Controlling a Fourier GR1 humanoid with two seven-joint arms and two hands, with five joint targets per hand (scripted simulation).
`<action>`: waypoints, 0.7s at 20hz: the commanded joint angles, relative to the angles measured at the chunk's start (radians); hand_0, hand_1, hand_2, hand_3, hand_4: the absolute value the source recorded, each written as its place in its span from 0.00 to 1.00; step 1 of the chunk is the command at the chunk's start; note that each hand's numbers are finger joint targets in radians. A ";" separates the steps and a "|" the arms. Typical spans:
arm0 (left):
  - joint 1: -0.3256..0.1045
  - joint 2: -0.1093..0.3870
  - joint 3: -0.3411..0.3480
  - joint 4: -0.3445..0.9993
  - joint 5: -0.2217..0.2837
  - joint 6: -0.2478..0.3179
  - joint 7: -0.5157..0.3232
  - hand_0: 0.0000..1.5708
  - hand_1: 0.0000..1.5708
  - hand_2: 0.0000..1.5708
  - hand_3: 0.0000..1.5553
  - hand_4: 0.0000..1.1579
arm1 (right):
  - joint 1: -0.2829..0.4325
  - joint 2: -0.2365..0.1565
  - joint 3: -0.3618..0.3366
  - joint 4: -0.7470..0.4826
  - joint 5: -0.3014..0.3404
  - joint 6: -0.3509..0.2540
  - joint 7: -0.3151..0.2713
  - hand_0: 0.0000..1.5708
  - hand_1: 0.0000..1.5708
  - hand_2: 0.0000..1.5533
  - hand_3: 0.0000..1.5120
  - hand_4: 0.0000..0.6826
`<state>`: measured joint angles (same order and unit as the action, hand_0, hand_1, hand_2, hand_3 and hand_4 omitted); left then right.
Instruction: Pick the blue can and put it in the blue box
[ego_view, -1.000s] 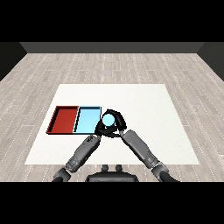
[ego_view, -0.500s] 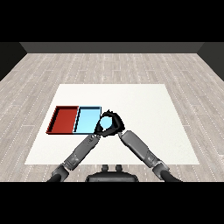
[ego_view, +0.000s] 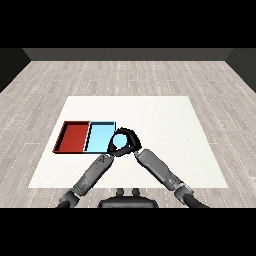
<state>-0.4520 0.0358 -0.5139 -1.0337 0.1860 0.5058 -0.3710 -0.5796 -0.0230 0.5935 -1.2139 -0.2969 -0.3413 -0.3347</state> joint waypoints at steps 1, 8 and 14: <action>-0.017 -0.034 0.020 0.003 0.008 -0.023 -0.038 0.41 0.41 0.48 0.33 0.58 | 0.059 0.022 0.016 0.004 -0.013 0.026 -0.049 0.91 0.91 0.94 0.92 0.87; -0.003 -0.034 0.061 0.080 0.143 -0.090 -0.060 0.94 0.94 0.93 0.88 0.52 | 0.010 -0.008 -0.051 0.032 -0.057 0.075 -0.024 0.89 0.89 0.93 0.92 0.81; -0.020 -0.035 0.021 0.074 0.154 -0.054 -0.046 1.00 1.00 0.97 0.93 0.95 | 0.035 0.022 -0.043 -0.033 -0.069 0.033 0.046 0.00 0.00 0.00 0.00 0.00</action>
<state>-0.4450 0.0164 -0.4972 -0.9915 0.3122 0.4474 -0.4297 -0.5578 -0.0151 0.5658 -1.2319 -0.3702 -0.3160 -0.3064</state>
